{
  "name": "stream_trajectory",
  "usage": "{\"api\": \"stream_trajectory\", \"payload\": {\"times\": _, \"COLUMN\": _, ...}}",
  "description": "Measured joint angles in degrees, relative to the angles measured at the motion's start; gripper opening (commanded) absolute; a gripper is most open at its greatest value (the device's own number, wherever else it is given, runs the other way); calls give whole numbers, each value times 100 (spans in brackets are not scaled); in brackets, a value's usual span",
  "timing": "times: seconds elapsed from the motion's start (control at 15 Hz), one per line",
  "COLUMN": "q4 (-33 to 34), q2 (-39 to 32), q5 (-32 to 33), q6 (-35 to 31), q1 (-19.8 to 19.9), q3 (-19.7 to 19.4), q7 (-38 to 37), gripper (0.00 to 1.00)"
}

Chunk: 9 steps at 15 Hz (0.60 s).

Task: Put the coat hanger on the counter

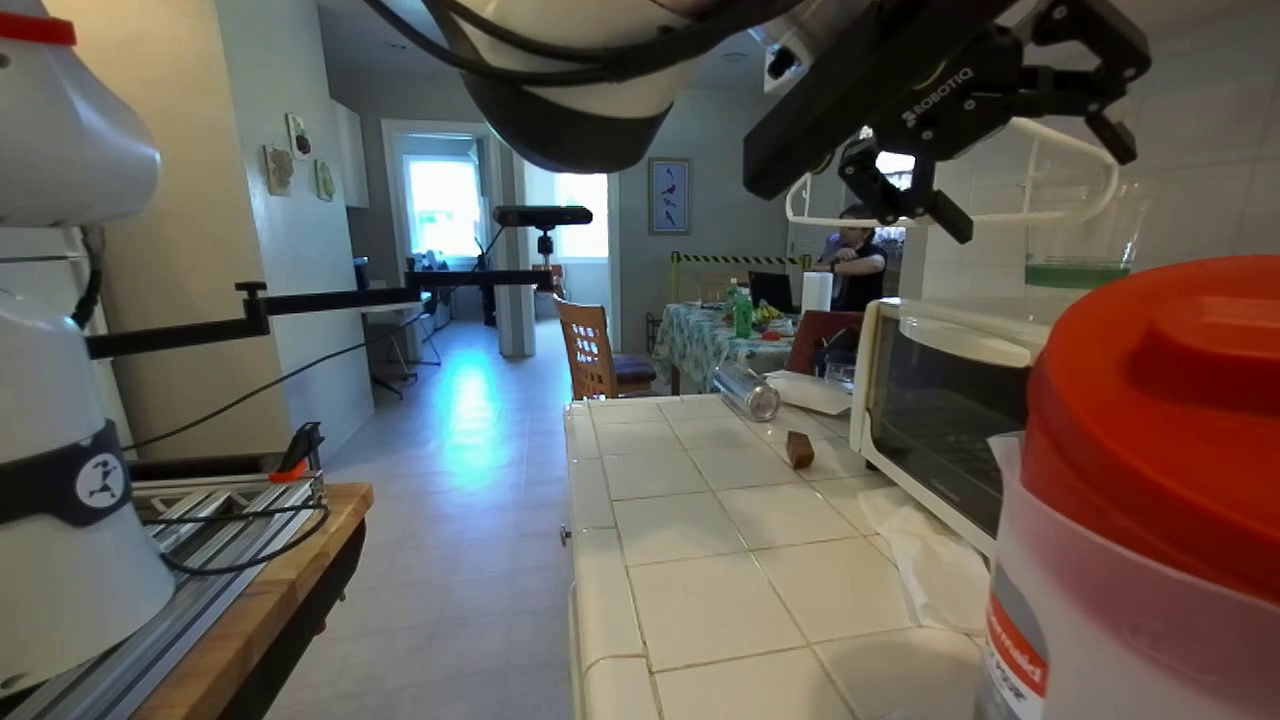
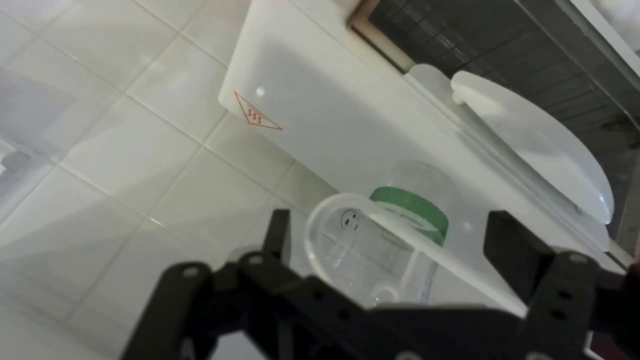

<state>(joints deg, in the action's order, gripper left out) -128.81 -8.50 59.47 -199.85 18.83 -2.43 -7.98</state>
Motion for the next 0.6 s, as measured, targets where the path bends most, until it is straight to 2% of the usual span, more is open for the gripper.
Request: {"api": "stream_trajectory", "payload": {"times": 0.6, "q4": 235, "q2": -270, "q5": -2, "q6": -43, "q1": 6, "q3": 41, "q7": -175, "gripper": 100}}
